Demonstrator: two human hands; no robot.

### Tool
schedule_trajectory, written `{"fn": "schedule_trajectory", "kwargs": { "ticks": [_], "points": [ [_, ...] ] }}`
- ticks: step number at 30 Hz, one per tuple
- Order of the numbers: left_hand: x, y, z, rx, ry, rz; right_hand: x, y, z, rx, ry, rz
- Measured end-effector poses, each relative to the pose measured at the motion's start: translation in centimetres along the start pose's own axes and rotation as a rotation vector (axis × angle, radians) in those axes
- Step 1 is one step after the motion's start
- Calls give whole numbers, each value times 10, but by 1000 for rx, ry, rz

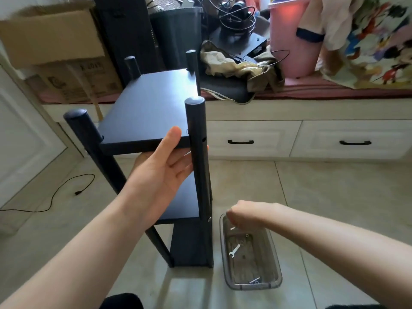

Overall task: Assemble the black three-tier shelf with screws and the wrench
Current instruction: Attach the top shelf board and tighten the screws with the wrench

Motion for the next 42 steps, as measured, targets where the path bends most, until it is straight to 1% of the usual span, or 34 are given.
{"fn": "schedule_trajectory", "kwargs": {
  "ticks": [1,4,8,12,15,17,20,25,27,30,35,42],
  "points": [
    [0,0,0,2,5,1,-9,16,14,36,43,-32],
    [0,2,0,-2,24,13,-33,54,57,122,147,-242],
    [0,3,-1,-34,27,30,-62,84,109,254,242,-502],
    [-1,5,-4,-57,20,33,-76,120,139,460,325,-905],
    [-1,5,-4,-80,15,17,-80,151,156,648,418,-1082],
    [0,7,-4,-82,-2,16,-81,163,168,755,470,-1102],
    [3,8,-6,-91,-34,17,-79,167,179,850,500,-1085],
    [5,7,-6,-142,-36,-16,-67,171,186,965,473,-1060],
    [6,8,-7,-127,-60,-8,-63,171,187,999,460,-1069],
    [6,9,-6,-95,-68,-10,-60,170,188,1072,431,-1019],
    [5,12,-5,-73,-62,-3,-56,171,186,1093,414,-1010],
    [4,8,-4,-96,-50,-24,-56,175,188,1095,431,-1008]
  ]
}}
Point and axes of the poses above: each hand's wrist, its own z-axis away from the middle knuckle, its own y-axis out of the back of the hand, x = y × z, the point moved 8 cm from there along -z, towards the middle knuckle, and after that the axes turned 4 degrees about -x, right-handed, at the moved point
